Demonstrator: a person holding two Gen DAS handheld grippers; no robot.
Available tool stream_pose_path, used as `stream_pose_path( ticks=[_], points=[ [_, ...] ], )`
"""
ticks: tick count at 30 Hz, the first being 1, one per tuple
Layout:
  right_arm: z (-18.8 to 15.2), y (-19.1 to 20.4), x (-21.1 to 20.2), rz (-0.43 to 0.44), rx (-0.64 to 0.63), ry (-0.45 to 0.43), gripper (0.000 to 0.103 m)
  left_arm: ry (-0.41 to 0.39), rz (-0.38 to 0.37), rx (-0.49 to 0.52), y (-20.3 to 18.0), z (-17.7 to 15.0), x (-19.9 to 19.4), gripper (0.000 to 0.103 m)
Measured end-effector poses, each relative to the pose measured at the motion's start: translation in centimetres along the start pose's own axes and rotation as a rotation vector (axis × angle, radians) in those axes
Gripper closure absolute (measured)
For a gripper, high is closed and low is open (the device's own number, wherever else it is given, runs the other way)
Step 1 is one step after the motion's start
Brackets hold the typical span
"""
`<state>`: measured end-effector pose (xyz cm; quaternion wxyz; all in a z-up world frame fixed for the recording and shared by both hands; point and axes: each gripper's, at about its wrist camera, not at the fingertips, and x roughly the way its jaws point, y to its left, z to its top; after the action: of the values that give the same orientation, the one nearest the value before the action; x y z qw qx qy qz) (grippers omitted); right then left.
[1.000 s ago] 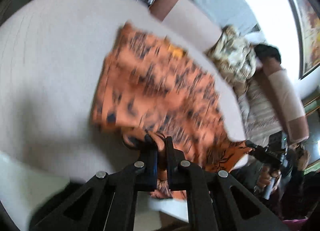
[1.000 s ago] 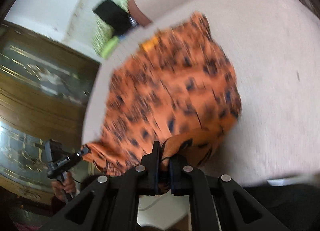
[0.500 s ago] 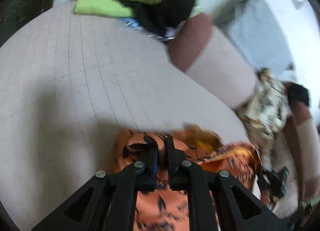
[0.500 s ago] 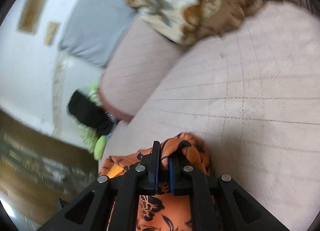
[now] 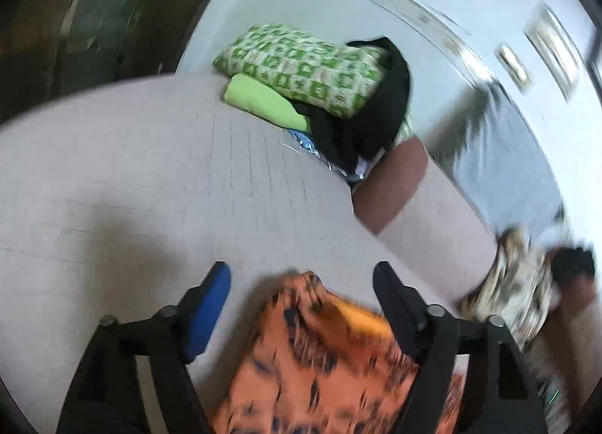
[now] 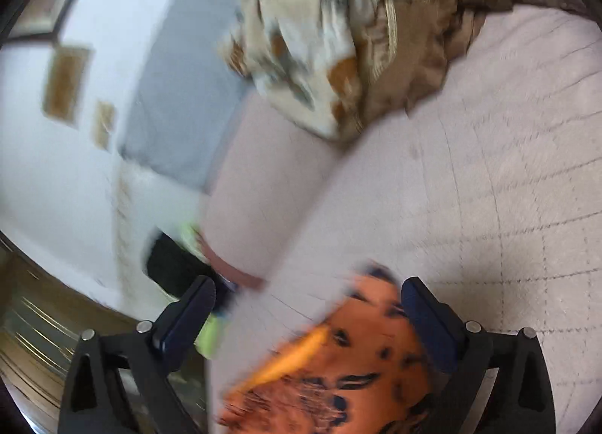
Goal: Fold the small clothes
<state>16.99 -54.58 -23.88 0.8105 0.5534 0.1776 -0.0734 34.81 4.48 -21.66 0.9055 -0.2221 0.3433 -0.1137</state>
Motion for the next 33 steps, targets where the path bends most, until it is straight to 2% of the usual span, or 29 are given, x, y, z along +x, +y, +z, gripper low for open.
stream_pose_path(
  ticks=[1, 3, 4, 6, 7, 8, 10, 12, 14, 15, 16, 17, 19, 20, 22, 24, 26, 29, 33],
  points=[
    [-0.4, 1.0, 0.1, 0.012, -0.032, 0.054, 0.008, 0.041, 0.035, 0.061, -0.9, -1.3, -0.7, 0.023],
    [-2.6, 3.9, 0.6, -0.054, -0.170, 0.123, 0.030, 0.087, 0.089, 0.114, -1.8, -3.8, -1.0, 0.023],
    [-4.1, 5.3, 1.3, -0.086, -0.247, 0.164, 0.035, 0.112, 0.106, 0.126, -2.2, -5.5, -0.7, 0.023],
    [-8.3, 7.9, 3.5, -0.106, -0.382, 0.289, 0.056, 0.196, 0.137, 0.127, -2.6, -7.9, 0.8, 0.023],
    [-10.5, 9.0, 4.7, -0.133, -0.446, 0.340, 0.059, 0.278, 0.154, 0.127, -2.7, -9.0, 2.2, 0.024],
    [-12.7, 10.1, 5.9, -0.162, -0.510, 0.375, 0.059, 0.321, 0.158, 0.130, -2.5, -9.6, 3.2, 0.024],
    [-17.3, 11.6, 8.5, -0.190, -0.613, 0.451, 0.059, 0.296, 0.206, 0.169, -2.6, -10.3, 3.8, 0.024],
    [-20.8, 12.4, 11.5, -0.210, -0.654, 0.524, 0.060, 0.289, 0.231, 0.222, -3.1, -10.6, 4.1, 0.023],
    [-22.9, 12.9, 14.3, -0.218, -0.655, 0.570, 0.060, 0.311, 0.220, 0.272, -3.3, -10.8, 4.7, 0.014],
    [-23.8, 13.3, 15.9, -0.223, -0.656, 0.594, 0.060, 0.327, 0.202, 0.304, -3.5, -11.0, 5.1, 0.005],
    [-24.8, 13.9, 17.9, -0.242, -0.668, 0.619, 0.060, 0.349, 0.191, 0.361, -3.9, -11.4, 5.7, 0.000],
    [-25.7, 14.2, 19.8, -0.266, -0.680, 0.633, 0.060, 0.363, 0.209, 0.422, -4.3, -12.0, 6.2, 0.000],
    [-26.3, 14.5, 22.4, -0.319, -0.702, 0.629, 0.061, 0.355, 0.281, 0.569, -5.4, -13.5, 6.8, 0.000],
    [-26.3, 14.7, 24.2, -0.348, -0.715, 0.609, 0.060, 0.317, 0.292, 0.601, -5.6, -14.1, 6.6, 0.000],
    [-25.1, 15.2, 26.9, -0.366, -0.714, 0.536, 0.062, 0.264, 0.278, 0.578, -5.2, -14.5, 6.2, 0.000],
    [-23.3, 15.5, 27.8, -0.345, -0.646, 0.484, 0.062, 0.282, 0.278, 0.584, -5.2, -14.3, 6.1, 0.000],
    [-21.0, 15.8, 26.7, -0.342, -0.592, 0.400, 0.062, 0.326, 0.267, 0.571, -5.1, -13.8, 6.2, 0.000],
    [-18.4, 16.0, 22.7, -0.318, -0.599, 0.359, 0.062, 0.360, 0.269, 0.566, -5.2, -12.0, 6.4, 0.000],
    [-16.0, 14.3, 14.7, -0.339, -0.653, 0.343, 0.062, 0.209, 0.315, 0.484, -4.6, -9.0, 4.3, 0.000]
  ],
)
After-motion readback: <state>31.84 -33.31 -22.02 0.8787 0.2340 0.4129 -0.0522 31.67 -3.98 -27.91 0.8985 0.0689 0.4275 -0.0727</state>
